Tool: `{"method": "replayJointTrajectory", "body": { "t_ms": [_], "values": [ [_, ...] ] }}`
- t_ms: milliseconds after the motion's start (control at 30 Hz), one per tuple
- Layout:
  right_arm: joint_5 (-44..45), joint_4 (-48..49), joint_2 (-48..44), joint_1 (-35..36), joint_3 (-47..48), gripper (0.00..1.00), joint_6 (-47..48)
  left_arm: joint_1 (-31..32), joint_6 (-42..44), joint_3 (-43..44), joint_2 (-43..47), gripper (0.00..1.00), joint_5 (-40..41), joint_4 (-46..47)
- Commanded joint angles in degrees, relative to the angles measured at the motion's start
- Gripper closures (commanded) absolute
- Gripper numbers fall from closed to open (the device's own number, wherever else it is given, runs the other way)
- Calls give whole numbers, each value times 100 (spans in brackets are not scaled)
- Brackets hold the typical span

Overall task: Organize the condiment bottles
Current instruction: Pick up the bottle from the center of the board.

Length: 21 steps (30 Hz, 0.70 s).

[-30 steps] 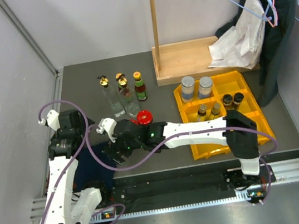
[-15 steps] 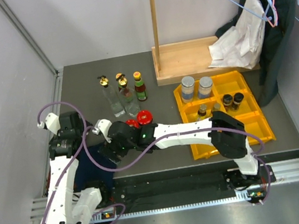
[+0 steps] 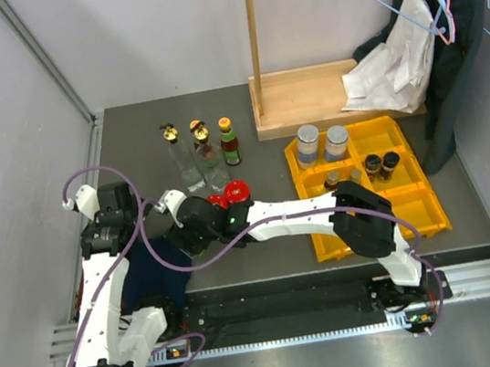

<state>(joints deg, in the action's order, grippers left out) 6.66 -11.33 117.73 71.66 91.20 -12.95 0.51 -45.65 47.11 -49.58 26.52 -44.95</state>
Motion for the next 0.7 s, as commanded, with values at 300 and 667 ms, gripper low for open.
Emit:
{"method": "replayJointTrajectory", "body": {
  "t_ms": [300,667],
  "values": [
    [213,105,-136,-82,21,100,47,-8,65,-35,-8,1,-156,241],
    [99,-71,-1014,120,144,100,47,-16,117,-44,107,1,-437,320]
  ]
}}
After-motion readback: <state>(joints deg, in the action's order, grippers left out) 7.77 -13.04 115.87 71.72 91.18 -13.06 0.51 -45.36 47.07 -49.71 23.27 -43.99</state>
